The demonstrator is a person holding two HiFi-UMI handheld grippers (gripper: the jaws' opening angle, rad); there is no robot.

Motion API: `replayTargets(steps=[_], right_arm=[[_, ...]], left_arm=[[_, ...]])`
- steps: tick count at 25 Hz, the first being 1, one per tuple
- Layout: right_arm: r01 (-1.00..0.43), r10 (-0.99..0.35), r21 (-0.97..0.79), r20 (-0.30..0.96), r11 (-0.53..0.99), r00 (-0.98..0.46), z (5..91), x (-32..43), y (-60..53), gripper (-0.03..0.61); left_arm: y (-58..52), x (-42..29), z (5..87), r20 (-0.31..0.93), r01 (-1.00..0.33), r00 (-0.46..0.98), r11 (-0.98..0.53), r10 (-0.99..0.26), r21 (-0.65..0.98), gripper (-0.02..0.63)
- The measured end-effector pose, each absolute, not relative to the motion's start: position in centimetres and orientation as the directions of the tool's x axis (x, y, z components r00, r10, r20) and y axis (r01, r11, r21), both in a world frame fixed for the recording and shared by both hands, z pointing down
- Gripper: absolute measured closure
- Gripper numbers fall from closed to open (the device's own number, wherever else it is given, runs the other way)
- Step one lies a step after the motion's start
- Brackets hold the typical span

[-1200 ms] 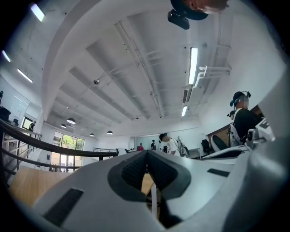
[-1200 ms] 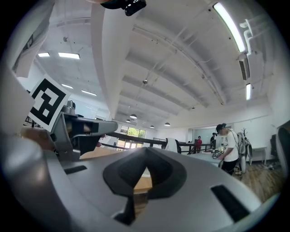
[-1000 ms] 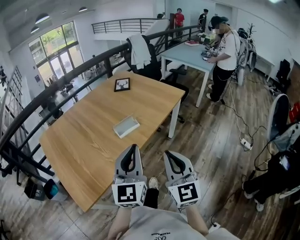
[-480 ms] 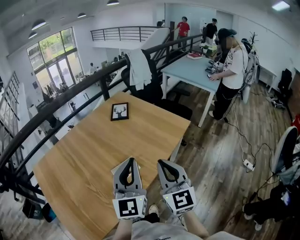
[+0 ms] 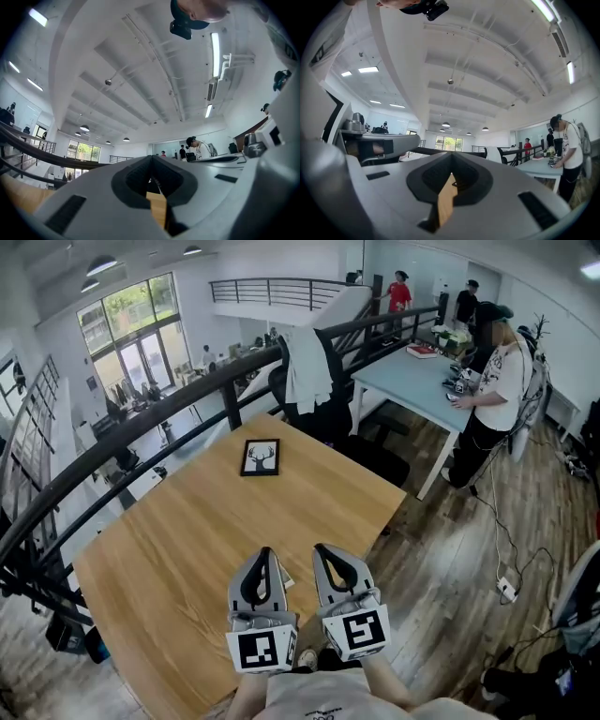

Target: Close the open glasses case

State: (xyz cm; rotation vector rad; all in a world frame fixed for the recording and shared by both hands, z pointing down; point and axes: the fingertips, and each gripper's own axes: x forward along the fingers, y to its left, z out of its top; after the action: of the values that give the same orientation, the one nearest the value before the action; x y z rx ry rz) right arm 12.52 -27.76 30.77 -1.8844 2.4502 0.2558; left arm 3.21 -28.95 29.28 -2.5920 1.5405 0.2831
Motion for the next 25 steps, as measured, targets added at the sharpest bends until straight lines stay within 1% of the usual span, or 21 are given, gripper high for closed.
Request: replayTargets(steps=[6,13,20,25], right_arm=[[-0.927,-0.92,0.119,-0.128,0.355,-0.369,30.3,11.2,-30.3,0.572],[-0.895,-0.887,0.14,-0.138,0.424,-0.441,29.7,10.5,-32.0,0.572],[-0.868,-0.86,0.141,-0.132,0.476,-0.494,29.8,10.2,-32.6,0.572],[-0.849,-0.843,0.13,-0.113,0.512,-0.526,30.4,9.9,-32.6,0.572]], left_arm=[[-30.7,2.1,29.7,-0.185,-0.922,0.382,-0.388,-0.905,-0.009,0.595],[-31.9,0.6,29.7,-0.168,-0.958,0.28,-0.285,-0.945,0.01,0.595],[-32.5,0.3,30.5,-0.134,-0.974,0.224,-0.228,-0.965,0.016,0.595],[-32.4,0.3,30.7,-0.115,-0.974,0.216,-0.222,-0.97,0.037,0.592]])
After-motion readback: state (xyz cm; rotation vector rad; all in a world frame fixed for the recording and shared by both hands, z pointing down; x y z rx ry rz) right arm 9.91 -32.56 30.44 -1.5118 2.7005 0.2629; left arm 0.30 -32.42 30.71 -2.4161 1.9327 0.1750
